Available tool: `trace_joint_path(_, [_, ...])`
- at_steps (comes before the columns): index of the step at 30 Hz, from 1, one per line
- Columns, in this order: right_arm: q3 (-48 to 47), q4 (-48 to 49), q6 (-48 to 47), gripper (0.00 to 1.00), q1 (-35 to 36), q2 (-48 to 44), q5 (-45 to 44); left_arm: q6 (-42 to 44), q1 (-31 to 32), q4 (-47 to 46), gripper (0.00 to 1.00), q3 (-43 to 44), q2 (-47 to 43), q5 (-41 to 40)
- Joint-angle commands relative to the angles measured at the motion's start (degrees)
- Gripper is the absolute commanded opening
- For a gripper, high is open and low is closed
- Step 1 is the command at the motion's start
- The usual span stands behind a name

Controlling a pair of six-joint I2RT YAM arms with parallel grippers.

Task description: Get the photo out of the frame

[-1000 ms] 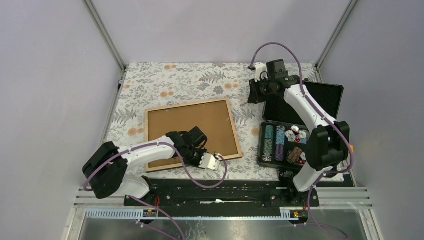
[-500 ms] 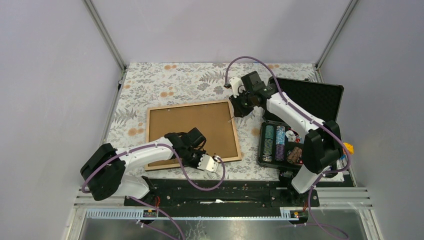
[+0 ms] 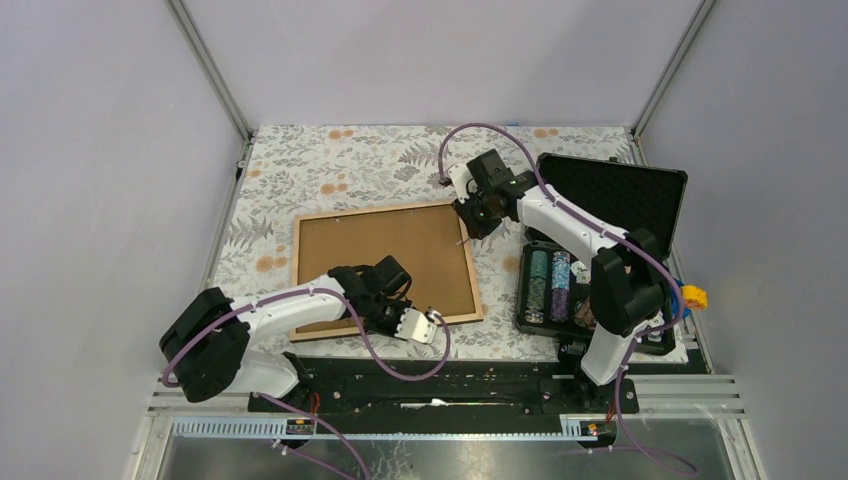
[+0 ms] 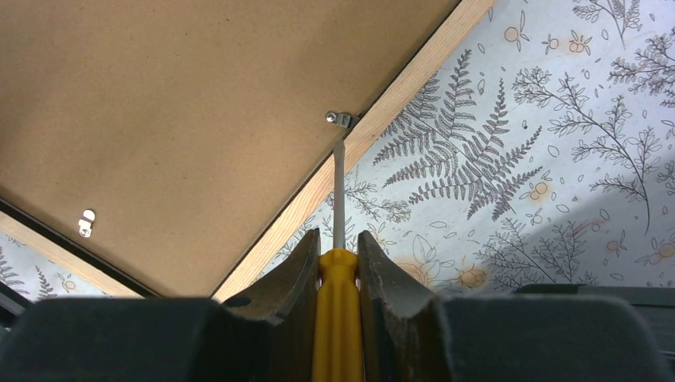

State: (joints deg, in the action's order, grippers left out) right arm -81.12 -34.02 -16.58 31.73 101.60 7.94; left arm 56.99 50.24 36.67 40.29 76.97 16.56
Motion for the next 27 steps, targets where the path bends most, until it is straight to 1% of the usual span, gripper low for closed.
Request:
trace_joint_path(1, [-1.82,-0.52,-0.67,0.00,0.94,2.04,-1.64,1.71,0.28,-1.11,0.20,-1.83,-0.19,1.44])
trace_joint_path(7, [-2.44,-0.52,-0.54,0.00,1.50,3.03,-1.88,1.72,0.30,-1.15,0.20,-1.78,-0.17,1.62])
trace_joint_path(15, [-2.45,0.91,-1.27,0.00,2.28,3.97,-5.69,1.87,0.22,-1.31,0.21,-1.94,0.02,1.92])
trace_joint_path(27, [-3.82,3.28,-1.08,0.00,2.49,5.65,-5.47,2.30,0.22,-1.31,0.20,-2.24,0.68,3.06])
